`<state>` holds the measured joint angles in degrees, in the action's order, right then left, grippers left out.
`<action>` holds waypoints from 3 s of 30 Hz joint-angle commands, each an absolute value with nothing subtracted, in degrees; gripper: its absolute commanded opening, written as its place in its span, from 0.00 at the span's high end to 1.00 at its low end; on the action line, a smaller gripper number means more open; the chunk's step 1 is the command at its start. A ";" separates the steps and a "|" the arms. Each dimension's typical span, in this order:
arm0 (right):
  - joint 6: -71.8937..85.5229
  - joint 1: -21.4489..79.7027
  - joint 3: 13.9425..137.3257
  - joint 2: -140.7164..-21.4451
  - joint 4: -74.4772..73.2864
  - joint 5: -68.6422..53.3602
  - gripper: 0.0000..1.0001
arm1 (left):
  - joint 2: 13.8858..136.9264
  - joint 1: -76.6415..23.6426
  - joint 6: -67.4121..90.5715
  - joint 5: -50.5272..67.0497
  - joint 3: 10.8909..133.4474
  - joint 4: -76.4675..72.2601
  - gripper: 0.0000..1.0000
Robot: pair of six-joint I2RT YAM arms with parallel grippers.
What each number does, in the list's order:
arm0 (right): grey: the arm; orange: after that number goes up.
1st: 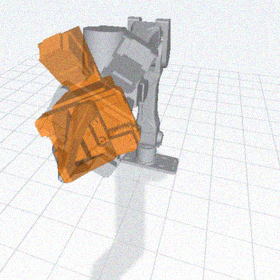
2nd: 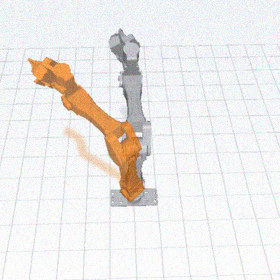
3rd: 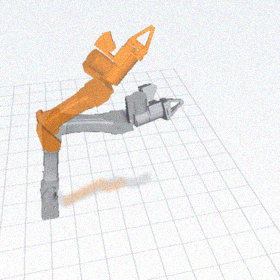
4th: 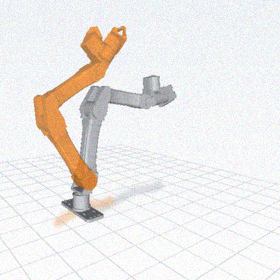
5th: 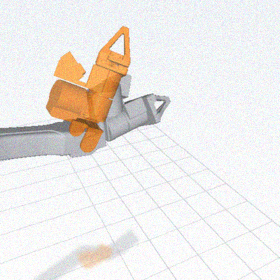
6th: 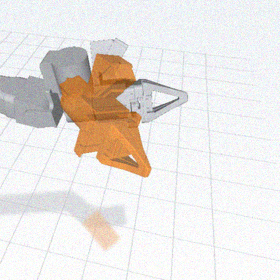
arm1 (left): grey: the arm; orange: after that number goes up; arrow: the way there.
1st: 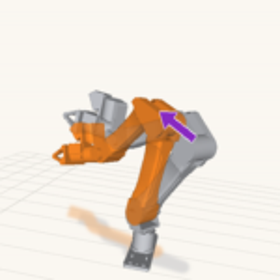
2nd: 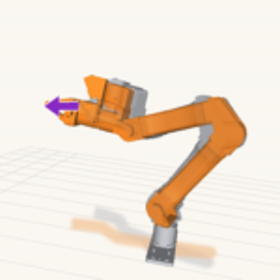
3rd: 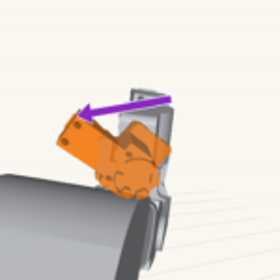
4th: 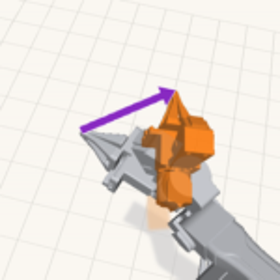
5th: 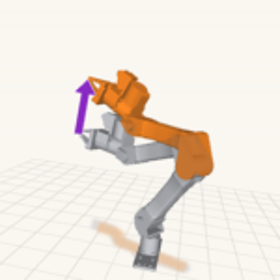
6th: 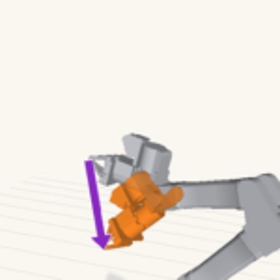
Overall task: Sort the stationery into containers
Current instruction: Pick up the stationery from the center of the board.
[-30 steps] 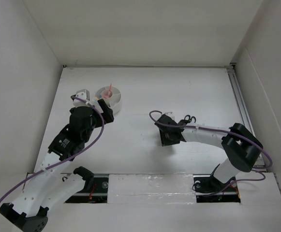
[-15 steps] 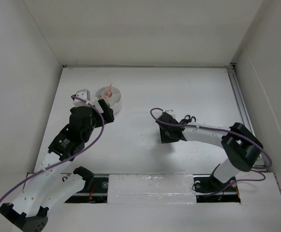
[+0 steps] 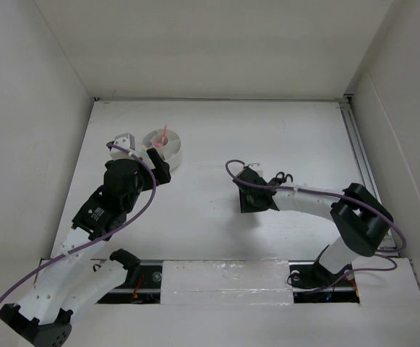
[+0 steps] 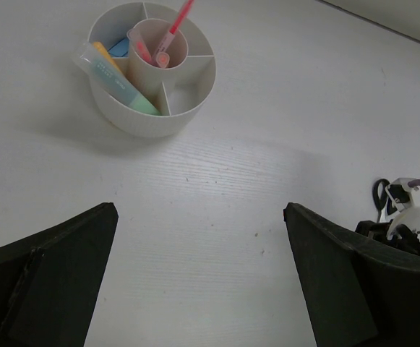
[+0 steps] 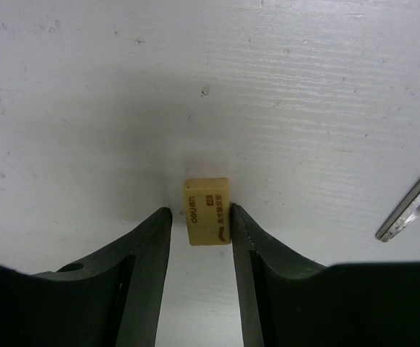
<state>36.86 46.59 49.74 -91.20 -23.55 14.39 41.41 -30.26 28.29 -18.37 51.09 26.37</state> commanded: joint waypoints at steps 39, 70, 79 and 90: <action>41.40 49.39 47.02 -93.60 -29.09 15.03 0.64 | 40.17 -30.67 27.42 -18.02 50.98 24.52 0.00; 40.87 47.81 48.69 -98.44 -26.81 16.17 0.51 | 40.17 -30.67 27.42 -18.02 50.98 24.52 0.00; 39.55 47.29 49.22 -99.49 -26.28 15.12 0.54 | 40.17 -30.67 27.42 -18.02 50.98 24.52 0.00; 40.17 48.43 48.17 -98.96 -26.28 14.59 0.71 | 39.64 -30.67 27.42 -18.02 50.98 24.52 0.00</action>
